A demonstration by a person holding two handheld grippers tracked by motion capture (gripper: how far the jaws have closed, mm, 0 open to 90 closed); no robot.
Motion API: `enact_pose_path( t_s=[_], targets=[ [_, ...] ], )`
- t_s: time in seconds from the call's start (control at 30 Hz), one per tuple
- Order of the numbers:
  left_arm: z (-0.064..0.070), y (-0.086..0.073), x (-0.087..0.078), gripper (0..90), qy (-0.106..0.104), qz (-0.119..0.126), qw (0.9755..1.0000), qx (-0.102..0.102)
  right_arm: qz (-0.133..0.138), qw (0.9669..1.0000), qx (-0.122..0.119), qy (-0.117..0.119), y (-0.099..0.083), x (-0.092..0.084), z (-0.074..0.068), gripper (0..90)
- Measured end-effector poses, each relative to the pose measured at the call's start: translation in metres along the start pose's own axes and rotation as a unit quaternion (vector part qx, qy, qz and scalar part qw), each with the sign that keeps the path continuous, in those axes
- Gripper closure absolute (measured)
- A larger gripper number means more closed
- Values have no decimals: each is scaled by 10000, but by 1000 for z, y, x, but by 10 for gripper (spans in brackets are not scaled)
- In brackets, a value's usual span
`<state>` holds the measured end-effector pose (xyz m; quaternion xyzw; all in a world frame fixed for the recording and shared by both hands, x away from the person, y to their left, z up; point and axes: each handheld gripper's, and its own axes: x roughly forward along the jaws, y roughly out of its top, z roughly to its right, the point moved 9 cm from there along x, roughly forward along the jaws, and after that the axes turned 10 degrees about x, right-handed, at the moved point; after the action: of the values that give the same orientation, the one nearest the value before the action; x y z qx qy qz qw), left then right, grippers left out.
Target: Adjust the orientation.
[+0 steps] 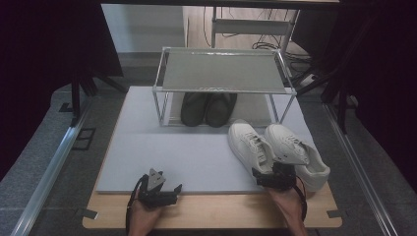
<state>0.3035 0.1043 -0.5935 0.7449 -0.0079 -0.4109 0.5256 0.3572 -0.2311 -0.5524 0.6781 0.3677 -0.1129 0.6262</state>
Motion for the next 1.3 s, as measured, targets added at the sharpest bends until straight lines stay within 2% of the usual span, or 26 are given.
enact_pose_path(
  t_s=[0.17, 0.3, 0.47, 0.63, 0.77, 1.0, 1.3],
  targets=[
    [0, 0, 0, 142, -1, -1, 10000, 0, 289, 9996, 10, 10, 10, -3, -2, 75],
    [0, 0, 0, 142, 0, -1, 10000, 0, 330, 9994, -64, -49, 12, -1, -3, 90],
    [0, 0, 0, 143, 0, -1, 10000, 0, 453, 9988, -193, -55, 10, -2, -5, 161],
    [0, 0, 0, 143, 1, -1, 10000, 1, 476, 9985, -261, -46, 10, -5, -7, 295],
    [0, 0, 0, 142, -1, -1, 10000, 0, 504, 9983, -295, -53, 9, -7, -9, 363],
    [0, 0, 0, 143, -1, 1, 10000, -2, 707, 9969, -338, -111, 13, -14, -10, 409],
    [0, 0, 0, 143, -1, 4, 10000, -3, 783, 9961, -373, -138, 16, -22, -10, 451]
  ],
)
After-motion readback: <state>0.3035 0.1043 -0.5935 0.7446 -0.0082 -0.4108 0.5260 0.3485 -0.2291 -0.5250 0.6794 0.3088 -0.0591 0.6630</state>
